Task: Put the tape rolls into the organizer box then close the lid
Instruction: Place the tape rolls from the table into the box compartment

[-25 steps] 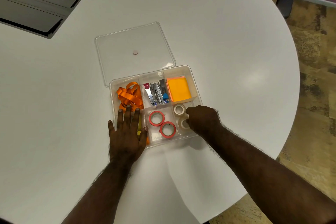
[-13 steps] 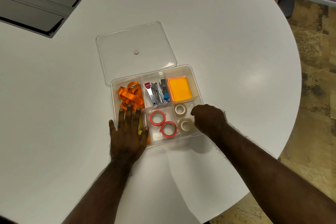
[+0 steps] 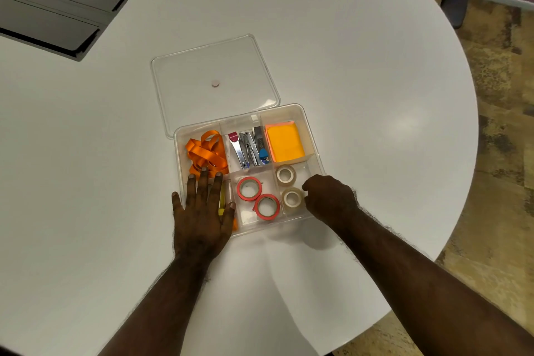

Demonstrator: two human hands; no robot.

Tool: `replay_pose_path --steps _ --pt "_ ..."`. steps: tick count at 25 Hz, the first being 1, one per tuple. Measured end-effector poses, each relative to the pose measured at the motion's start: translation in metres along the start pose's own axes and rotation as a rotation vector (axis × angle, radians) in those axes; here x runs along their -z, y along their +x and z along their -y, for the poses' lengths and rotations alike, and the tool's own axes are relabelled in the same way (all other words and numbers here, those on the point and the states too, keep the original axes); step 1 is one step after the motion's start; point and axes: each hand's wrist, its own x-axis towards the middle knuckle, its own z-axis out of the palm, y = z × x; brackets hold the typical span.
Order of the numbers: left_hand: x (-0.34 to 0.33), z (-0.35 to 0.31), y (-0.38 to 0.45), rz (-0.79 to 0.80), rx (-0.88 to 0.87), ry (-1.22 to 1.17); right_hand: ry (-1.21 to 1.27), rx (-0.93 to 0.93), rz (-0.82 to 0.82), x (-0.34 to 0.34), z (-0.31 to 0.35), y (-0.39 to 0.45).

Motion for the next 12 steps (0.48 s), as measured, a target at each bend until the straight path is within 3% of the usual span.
replay_pose_path --steps 5,12 --pt "0.003 -0.001 0.000 0.026 0.002 -0.005 0.068 -0.027 0.116 0.001 0.005 0.003" --pt "0.004 -0.001 0.000 0.040 -0.006 -0.005 0.175 -0.059 0.097 0.015 0.004 0.002"
